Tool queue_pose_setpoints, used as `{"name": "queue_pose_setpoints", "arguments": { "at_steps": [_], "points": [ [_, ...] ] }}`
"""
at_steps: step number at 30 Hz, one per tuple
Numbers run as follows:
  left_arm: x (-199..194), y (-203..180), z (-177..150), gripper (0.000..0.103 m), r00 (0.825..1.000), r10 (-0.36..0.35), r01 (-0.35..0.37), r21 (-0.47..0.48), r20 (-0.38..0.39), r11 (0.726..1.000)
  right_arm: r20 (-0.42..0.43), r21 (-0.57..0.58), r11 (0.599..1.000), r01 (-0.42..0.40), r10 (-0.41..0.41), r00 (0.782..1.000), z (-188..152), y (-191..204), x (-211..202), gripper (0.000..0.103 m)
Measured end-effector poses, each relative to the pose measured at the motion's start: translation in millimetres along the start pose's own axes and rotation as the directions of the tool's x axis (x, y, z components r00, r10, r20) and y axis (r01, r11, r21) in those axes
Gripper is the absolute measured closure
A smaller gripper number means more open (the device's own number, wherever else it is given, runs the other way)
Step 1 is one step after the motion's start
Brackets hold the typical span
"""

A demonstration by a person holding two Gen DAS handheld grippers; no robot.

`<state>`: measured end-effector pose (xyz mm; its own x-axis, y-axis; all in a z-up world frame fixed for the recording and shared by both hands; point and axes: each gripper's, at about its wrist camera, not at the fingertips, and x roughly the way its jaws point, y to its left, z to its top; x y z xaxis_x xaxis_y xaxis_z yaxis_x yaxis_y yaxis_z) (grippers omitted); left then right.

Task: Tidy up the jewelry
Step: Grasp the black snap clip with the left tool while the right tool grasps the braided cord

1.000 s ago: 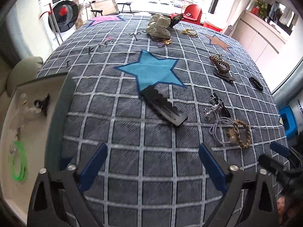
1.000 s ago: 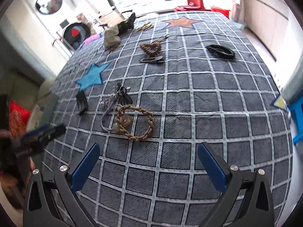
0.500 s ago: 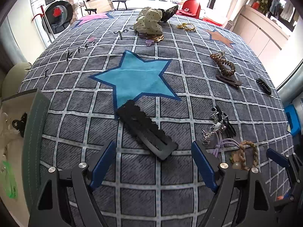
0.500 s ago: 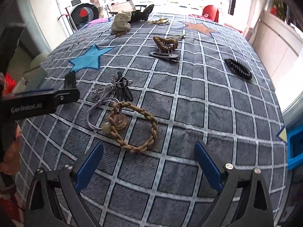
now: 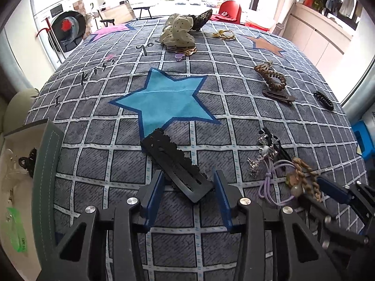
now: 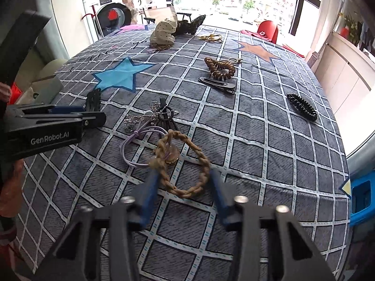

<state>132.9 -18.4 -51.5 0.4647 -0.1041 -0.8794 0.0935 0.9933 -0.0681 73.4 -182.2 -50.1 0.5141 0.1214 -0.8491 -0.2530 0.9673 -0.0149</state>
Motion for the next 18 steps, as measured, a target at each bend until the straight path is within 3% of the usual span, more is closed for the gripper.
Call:
{"name": "queue_pose_setpoints", "arguments": {
  "at_steps": [2,3,6,7,8,18],
  "points": [
    [-3,1,-3,0.058,1.000,-0.013,0.013,0.005,0.006,1.000,0.000,0.012,1.000,-0.002,0.002,1.000,-1,-1,-1,0.092],
    [-5,2,-5,0.058,1.000,-0.017,0.017,0.007,0.010,1.000,-0.001,0.023,1.000,-0.003,0.003,1.000,-1,-3,-1,0.095],
    [-12,5,-9,0.059,0.999,-0.027,0.027,0.008,0.018,1.000,-0.001,0.074,0.997,-0.033,0.033,0.999,-3,-10,-3,0.095],
    [-15,6,-10,0.089,0.999,-0.031,0.031,0.008,0.022,0.999,0.000,0.093,0.995,-0.046,0.046,0.999,-4,-13,-4,0.095],
    [-18,6,-11,0.093,0.998,-0.052,0.052,0.013,0.026,0.999,0.002,0.109,0.992,-0.058,0.058,0.998,-5,-15,-7,0.095],
    [-36,13,-26,0.094,0.996,-0.087,0.086,0.017,0.036,0.996,0.025,0.180,0.977,-0.116,0.114,0.993,-12,-21,-32,0.095]
  ]
}}
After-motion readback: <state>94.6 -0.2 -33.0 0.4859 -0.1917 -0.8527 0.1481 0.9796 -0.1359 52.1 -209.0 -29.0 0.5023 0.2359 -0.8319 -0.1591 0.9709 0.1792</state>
